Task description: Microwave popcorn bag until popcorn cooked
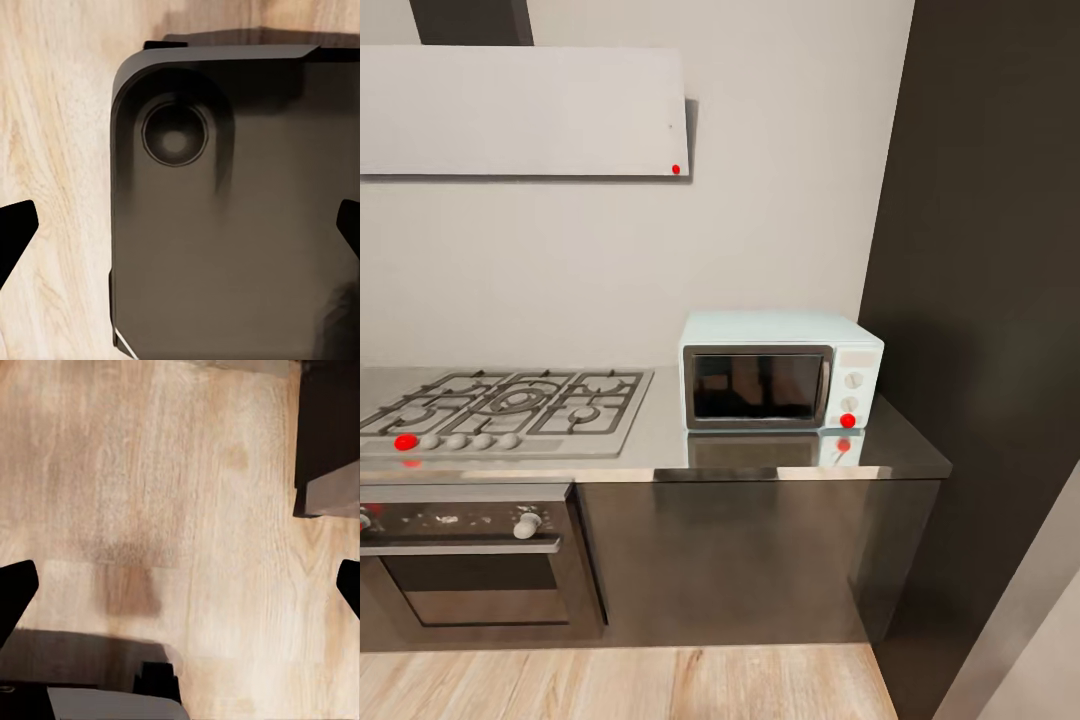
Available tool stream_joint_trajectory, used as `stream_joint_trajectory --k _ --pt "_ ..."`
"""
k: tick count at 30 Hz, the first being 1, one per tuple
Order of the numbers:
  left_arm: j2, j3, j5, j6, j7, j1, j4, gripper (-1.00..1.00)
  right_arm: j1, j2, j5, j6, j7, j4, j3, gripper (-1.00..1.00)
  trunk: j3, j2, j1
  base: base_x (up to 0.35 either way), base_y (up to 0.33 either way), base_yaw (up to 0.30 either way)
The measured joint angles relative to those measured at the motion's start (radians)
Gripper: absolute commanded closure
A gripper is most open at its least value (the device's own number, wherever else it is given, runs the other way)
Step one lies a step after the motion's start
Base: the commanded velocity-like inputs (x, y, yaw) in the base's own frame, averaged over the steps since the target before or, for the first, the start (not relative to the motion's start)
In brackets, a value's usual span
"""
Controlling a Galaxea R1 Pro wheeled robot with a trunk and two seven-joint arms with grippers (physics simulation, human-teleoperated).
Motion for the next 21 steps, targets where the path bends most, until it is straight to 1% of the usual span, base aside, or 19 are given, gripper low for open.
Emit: stream_joint_trajectory --k 4,5,7,8,9,12,13,14,15,16,17,18,19,21 --pt "0.0 0.001 0.0 0.0 -0.001 0.0 0.0 -1.0 -0.007 0.005 0.007 0.162 -0.012 -0.273 0.001 -1.0 0.0 0.0 0.0 0.0 0.0 0.0" --pt "-0.001 0.001 0.0 0.0 -0.001 0.0 -0.001 -1.0 -0.018 0.005 0.007 0.193 -0.013 -0.318 0.001 -1.0 0.0 0.0 0.0 0.0 0.0 0.0" --pt "-0.001 -0.001 0.0 0.001 0.0 0.0 -0.001 -1.0 -0.052 0.005 0.007 0.249 -0.015 -0.382 0.001 -1.0 0.0 0.0 0.0 0.0 0.0 0.0" --pt "-0.001 -0.003 0.0 0.001 0.0 0.0 -0.002 -1.0 -0.093 0.006 0.007 0.293 -0.015 -0.417 0.001 -1.0 0.0 0.0 0.0 0.0 0.0 0.0" --pt "-0.004 -0.003 -0.001 0.001 0.0 0.0 -0.004 -1.0 -0.135 0.006 0.005 0.318 -0.015 -0.431 0.001 -1.0 0.0 0.0 0.0 0.0 0.0 0.0" --pt "-0.011 -0.003 -0.001 0.002 0.0 0.0 -0.01 -1.0 -0.216 0.007 0.002 0.349 -0.015 -0.442 0.001 -1.0 0.0 0.0 0.0 0.0 0.0 0.0" --pt "-0.013 -0.003 -0.001 0.004 0.0 0.0 -0.02 -1.0 -0.264 0.007 0.002 0.357 -0.016 -0.444 0.001 -1.0 0.0 0.0 0.0 0.0 0.0 0.0" --pt "-0.013 -0.002 -0.001 0.005 -0.001 0.0 -0.023 -1.0 -0.291 0.007 0.002 0.36 -0.017 -0.444 0.001 -1.0 0.0 0.0 0.0 0.0 0.0 0.0" --pt "-0.013 -0.001 0.0 0.004 -0.002 0.0 -0.027 -1.0 -0.337 0.008 0.003 0.375 -0.017 -0.445 0.001 -1.0 0.0 0.0 0.0 0.0 0.0 0.0" --pt "-0.013 0.0 -0.001 0.003 -0.004 0.0 -0.028 -1.0 -0.364 0.008 0.003 0.39 -0.017 -0.445 0.001 -1.0 0.0 0.0 0.0 0.0 0.0 0.0" --pt "-0.015 -0.001 -0.002 0.001 -0.006 0.0 -0.028 -1.0 -0.4 0.009 0.004 0.418 -0.017 -0.445 0.001 -1.0 0.0 0.0 0.0 0.0 0.0 0.0" --pt "-0.016 -0.001 -0.003 0.001 -0.007 0.0 -0.029 -1.0 -0.424 0.009 0.003 0.435 -0.017 -0.445 0.001 -1.0 0.0 0.0 0.0 0.0 0.0 0.0" --pt "-0.017 -0.002 -0.004 -0.001 -0.009 0.0 -0.029 -1.0 -0.477 0.01 0.004 0.464 -0.017 -0.445 0.001 -1.0 0.0 0.0 0.0 0.0 0.0 0.0" --pt "-0.018 -0.001 -0.004 -0.001 -0.009 0.0 -0.029 -1.0 -0.522 0.01 0.004 0.487 -0.017 -0.446 0.0 -1.0 0.0 0.0 0.0 0.0 0.0 0.0"
